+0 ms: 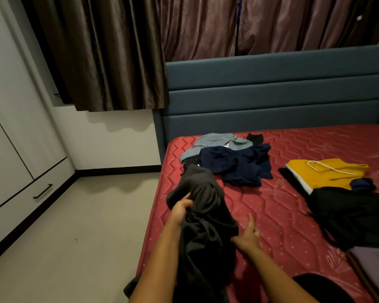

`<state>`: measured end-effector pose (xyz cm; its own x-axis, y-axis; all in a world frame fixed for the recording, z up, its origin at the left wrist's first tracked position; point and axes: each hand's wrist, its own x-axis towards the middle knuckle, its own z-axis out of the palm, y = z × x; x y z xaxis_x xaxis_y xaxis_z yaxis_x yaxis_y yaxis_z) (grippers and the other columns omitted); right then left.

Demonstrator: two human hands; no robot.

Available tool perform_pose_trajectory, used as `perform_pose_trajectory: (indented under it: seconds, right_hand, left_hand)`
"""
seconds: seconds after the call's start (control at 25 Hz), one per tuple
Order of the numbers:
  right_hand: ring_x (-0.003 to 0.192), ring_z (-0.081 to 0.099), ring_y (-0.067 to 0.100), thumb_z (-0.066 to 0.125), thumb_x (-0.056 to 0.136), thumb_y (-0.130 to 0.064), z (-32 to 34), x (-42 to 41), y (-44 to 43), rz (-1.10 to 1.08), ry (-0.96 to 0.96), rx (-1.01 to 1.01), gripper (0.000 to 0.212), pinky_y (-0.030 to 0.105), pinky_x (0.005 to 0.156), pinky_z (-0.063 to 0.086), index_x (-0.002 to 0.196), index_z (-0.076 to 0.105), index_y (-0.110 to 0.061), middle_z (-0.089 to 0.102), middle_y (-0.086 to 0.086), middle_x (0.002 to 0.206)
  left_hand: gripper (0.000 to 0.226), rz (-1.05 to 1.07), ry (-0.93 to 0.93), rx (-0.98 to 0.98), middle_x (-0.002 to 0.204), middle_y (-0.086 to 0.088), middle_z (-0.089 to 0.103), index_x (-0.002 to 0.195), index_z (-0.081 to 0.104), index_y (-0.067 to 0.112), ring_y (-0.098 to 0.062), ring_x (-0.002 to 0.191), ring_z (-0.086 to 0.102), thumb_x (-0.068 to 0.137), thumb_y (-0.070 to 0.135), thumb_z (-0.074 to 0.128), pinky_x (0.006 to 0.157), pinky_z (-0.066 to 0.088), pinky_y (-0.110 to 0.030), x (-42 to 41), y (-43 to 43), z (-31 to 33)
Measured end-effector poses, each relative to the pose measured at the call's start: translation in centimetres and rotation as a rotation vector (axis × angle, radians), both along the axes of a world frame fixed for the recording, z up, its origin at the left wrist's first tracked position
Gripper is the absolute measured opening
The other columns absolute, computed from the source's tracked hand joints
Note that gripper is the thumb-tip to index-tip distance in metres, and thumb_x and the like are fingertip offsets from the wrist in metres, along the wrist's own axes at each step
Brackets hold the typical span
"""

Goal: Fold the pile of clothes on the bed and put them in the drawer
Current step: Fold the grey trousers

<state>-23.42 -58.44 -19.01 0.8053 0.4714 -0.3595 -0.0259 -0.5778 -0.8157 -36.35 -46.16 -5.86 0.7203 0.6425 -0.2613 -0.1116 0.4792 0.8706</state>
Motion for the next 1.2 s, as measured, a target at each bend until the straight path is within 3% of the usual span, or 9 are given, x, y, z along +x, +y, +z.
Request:
perform_pose_trajectory:
  seconds: [0.16, 0.28, 0.44, 0.52, 0.6, 0.68, 0.92, 1.08, 1.2]
  right_hand:
    - [0.061, 0.065, 0.013, 0.057, 0.091, 0.001, 3.2, -0.3, -1.5, 0.133, 0.346, 0.223, 0.03, 0.02, 0.053, 0.05, 0.12, 0.062, -0.004, 0.07, 0.012, 0.092]
    - [0.059, 0.061, 0.015, 0.044, 0.098, -0.012, 7.0, -0.6, -2.0, 0.153, 0.58, 0.365, 0.026, 0.028, 0.065, 0.05, 0.109, 0.063, 0.001, 0.067, 0.013, 0.072]
    - [0.076, 0.065, 0.021, 0.04, 0.095, -0.019, 15.1, -1.9, -1.6, 0.16, 0.643, 0.769, 0.034, 0.032, 0.076, 0.049, 0.087, 0.071, -0.008, 0.071, 0.009, 0.081]
    - [0.067, 0.067, 0.019, 0.042, 0.094, -0.021, 17.9, -1.9, -1.2, 0.126, 0.644, 0.954, 0.036, 0.033, 0.072, 0.053, 0.074, 0.07, -0.013, 0.07, 0.007, 0.076]
    - [0.068, 0.065, 0.014, 0.042, 0.096, -0.022, 19.4, -2.0, -0.9, 0.137, 0.57, 1.027, 0.028, 0.036, 0.075, 0.05, 0.072, 0.056, -0.023, 0.065, 0.001, 0.081]
    - [0.08, 0.061, 0.013, 0.043, 0.098, -0.019, 19.3, -2.3, -0.1, 0.178, 0.495, 1.016, 0.022, 0.035, 0.073, 0.048, 0.078, 0.052, -0.024, 0.064, -0.002, 0.089]
    - [0.094, 0.058, 0.008, 0.049, 0.095, -0.001, 14.5, -3.5, 0.4, 0.238, 0.341, 0.866, 0.026, 0.037, 0.077, 0.055, 0.11, 0.059, -0.02, 0.06, -0.002, 0.107]
    - [0.1, 0.056, 0.009, 0.077, 0.072, -0.032, 10.8, -2.7, -0.8, 0.179, -0.284, 0.582, 0.06, 0.023, 0.083, 0.047, 0.124, 0.048, -0.029, 0.056, -0.006, 0.109]
    - [0.107, 0.057, 0.019, 0.064, 0.067, -0.033, 7.3, -2.9, -0.8, 0.118, -0.5, 0.422, 0.068, 0.034, 0.088, 0.048, 0.131, 0.042, -0.032, 0.057, 0.0, 0.116]
  left_hand:
    - [0.048, -0.041, -0.056, 0.151, 0.052, -0.004, 0.065, 0.073, 0.067, 0.001, -0.013, 0.044, 0.062, 0.09, -0.014, 0.024, 0.045, 0.051, -0.018, 0.3, 1.5, 4.4]
    - [0.048, 0.009, 0.068, 0.352, 0.07, -0.005, 0.071, 0.096, 0.071, 0.007, -0.013, 0.058, 0.065, 0.085, -0.016, 0.03, 0.055, 0.052, -0.018, 0.9, 4.7, 6.5]
    - [0.074, -0.054, 0.614, 0.762, 0.139, -0.012, 0.046, 0.148, 0.028, 0.024, -0.028, 0.114, 0.056, 0.083, 0.014, 0.062, 0.094, 0.048, -0.03, 1.1, 6.0, 5.5]
    - [0.049, -0.109, 0.414, 0.653, 0.126, -0.008, 0.051, 0.137, 0.041, 0.018, -0.01, 0.091, 0.063, 0.092, 0.016, 0.059, 0.075, 0.049, -0.017, 0.6, 3.4, 4.6]
    - [0.015, -0.383, 0.094, 0.231, 0.112, -0.018, 0.064, 0.106, 0.062, 0.009, -0.01, 0.066, 0.068, 0.098, 0.011, 0.049, 0.062, 0.051, -0.023, -0.3, -1.3, 3.6]
    - [0.031, -0.471, -0.13, -0.023, 0.098, -0.01, 0.073, 0.097, 0.073, 0.018, -0.017, 0.074, 0.072, 0.089, 0.039, 0.051, 0.061, 0.055, -0.028, -1.2, -4.4, 2.6]
    - [0.04, 0.005, 0.238, 0.33, 0.065, -0.021, 0.067, 0.111, 0.063, 0.002, -0.029, 0.066, 0.069, 0.095, 0.037, 0.052, 0.071, 0.053, -0.029, 0.0, -4.6, -1.3]
    - [0.022, 0.138, 0.192, 0.116, 0.109, -0.021, 0.065, 0.108, 0.059, 0.006, -0.036, 0.109, 0.062, 0.098, 0.025, 0.053, 0.087, 0.053, -0.042, 0.0, -3.5, -0.2]
    - [0.025, 0.15, -0.026, -0.064, 0.114, -0.016, 0.059, 0.117, 0.056, 0.002, -0.032, 0.115, 0.057, 0.101, 0.018, 0.046, 0.084, 0.051, -0.039, 1.0, -4.2, 2.6]
